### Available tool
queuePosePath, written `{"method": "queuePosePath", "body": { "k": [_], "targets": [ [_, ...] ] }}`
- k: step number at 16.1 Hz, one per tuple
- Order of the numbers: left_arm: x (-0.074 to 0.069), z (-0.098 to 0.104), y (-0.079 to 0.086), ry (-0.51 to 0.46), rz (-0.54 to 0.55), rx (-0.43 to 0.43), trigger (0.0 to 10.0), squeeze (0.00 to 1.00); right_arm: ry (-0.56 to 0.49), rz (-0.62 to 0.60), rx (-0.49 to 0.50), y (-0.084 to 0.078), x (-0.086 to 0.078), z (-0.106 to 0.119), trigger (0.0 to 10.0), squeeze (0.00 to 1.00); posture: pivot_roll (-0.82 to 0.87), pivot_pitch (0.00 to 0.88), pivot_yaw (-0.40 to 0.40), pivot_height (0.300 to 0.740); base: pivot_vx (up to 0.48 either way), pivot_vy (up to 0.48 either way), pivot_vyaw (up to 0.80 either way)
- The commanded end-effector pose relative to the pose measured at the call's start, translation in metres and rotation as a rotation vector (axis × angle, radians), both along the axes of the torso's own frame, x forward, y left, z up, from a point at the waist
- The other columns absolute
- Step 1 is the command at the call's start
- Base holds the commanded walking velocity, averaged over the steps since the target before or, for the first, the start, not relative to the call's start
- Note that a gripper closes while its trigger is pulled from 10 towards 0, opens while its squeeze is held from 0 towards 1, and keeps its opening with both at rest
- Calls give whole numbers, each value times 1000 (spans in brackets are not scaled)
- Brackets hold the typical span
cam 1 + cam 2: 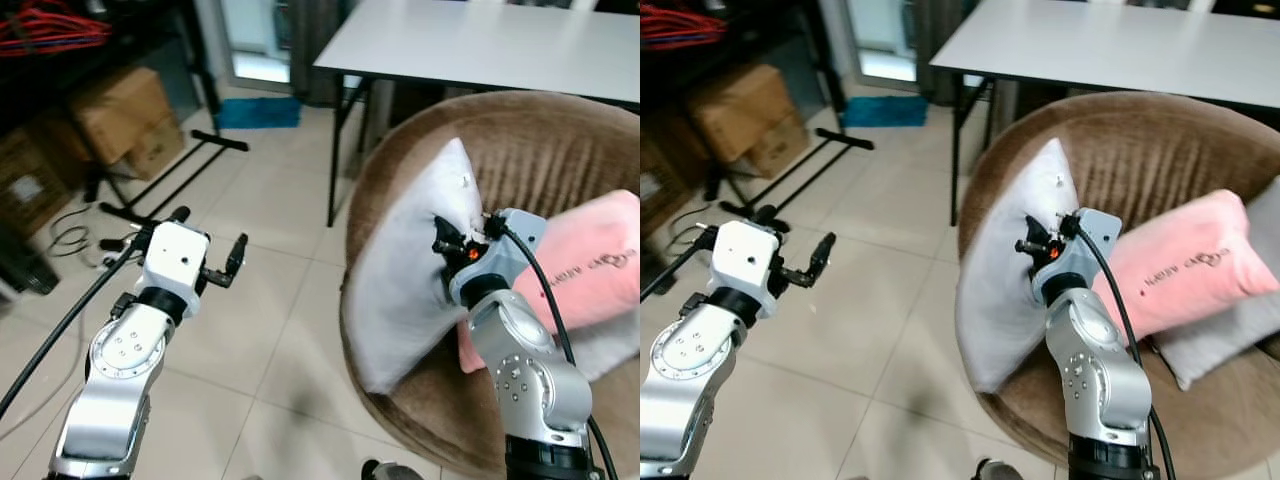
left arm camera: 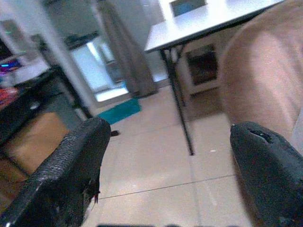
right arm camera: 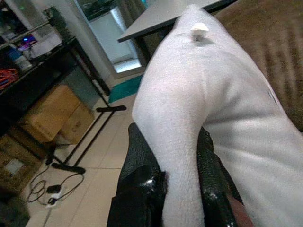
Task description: Move the pillow to the sofa from floor
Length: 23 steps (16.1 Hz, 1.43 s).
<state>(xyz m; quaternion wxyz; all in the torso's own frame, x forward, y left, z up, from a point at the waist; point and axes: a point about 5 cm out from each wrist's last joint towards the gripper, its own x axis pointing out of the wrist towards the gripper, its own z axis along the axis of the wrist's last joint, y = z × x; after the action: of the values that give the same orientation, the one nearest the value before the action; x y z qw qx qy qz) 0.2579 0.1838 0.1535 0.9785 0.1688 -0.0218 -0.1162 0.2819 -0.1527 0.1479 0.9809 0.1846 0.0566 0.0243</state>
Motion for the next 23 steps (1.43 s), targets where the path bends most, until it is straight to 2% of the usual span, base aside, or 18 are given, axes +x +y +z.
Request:
{"method": "queuePosePath", "body": {
  "k": [1,4,10,14,18,20,22,23],
  "targets": [
    [-3,0,-1,5,-29,4,10000,0,-68,16,-2,4,0,15,10000,0,-71,0,43,740,0,0,-800],
    [-5,-1,0,15,-47,0,10000,0,-61,31,-9,5,1,14,10000,0,-68,0,39,740,0,0,-800],
    [-5,-2,1,22,-62,4,10000,0,-54,41,-29,6,0,12,10000,0,-68,0,39,740,232,0,-800],
    [-3,-3,3,25,-54,16,10000,0,-44,42,-53,6,-1,9,10000,0,-70,0,42,740,0,0,0],
    [-2,-2,4,17,-61,22,10000,0,-45,52,-41,8,-2,9,10000,0,-76,0,51,740,0,480,-800],
    [-1,0,3,0,-59,61,10000,0,-47,53,-43,9,-3,9,10000,0,-78,0,55,740,0,-240,-766],
    [0,0,3,-1,-44,65,10000,0,-56,60,-45,9,-3,10,10000,0,-79,0,59,740,0,-480,0],
    [0,0,3,2,-39,36,10000,0,-58,66,-45,9,-2,11,10000,0,-79,0,62,740,0,0,0]
  ]
}}
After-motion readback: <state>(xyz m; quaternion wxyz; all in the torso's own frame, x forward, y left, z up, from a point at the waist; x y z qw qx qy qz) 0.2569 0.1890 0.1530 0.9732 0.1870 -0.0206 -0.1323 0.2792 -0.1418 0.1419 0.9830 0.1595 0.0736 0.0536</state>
